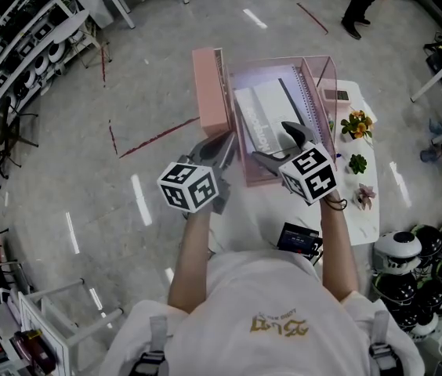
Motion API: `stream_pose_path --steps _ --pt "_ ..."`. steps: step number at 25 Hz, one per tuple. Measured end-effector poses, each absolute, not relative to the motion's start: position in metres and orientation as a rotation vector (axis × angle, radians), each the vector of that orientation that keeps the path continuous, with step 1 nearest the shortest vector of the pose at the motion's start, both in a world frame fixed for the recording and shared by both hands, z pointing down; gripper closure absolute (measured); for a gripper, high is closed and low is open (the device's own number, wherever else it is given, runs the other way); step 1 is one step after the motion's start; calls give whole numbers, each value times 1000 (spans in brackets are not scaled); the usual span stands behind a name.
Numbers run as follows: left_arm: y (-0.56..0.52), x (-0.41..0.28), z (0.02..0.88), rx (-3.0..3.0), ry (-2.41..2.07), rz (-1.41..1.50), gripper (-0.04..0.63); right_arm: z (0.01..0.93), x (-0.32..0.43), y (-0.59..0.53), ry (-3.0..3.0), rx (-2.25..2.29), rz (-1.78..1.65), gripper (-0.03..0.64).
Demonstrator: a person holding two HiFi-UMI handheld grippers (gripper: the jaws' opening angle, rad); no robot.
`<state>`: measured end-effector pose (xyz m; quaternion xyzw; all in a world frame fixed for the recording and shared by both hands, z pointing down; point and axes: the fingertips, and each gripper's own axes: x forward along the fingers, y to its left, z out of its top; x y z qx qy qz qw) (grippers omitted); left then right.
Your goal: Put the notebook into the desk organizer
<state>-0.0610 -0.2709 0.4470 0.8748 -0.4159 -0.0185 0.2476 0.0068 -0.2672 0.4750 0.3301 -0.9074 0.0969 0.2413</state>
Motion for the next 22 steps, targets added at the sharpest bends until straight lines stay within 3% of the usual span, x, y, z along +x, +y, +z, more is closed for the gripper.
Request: stream_pose_path --steps 7,20,22 --pt "-263 -61 442 2397 -1136 -60 578 445 22 -268 -2587 1132 283 223" --pt "-235 -57 429 2453 -1153 -53 578 429 56 -230 -2742 1411 665 582" --pt "-229 -55 427 2461 -1153 -51 578 429 58 -222 -2753 1422 676 604"
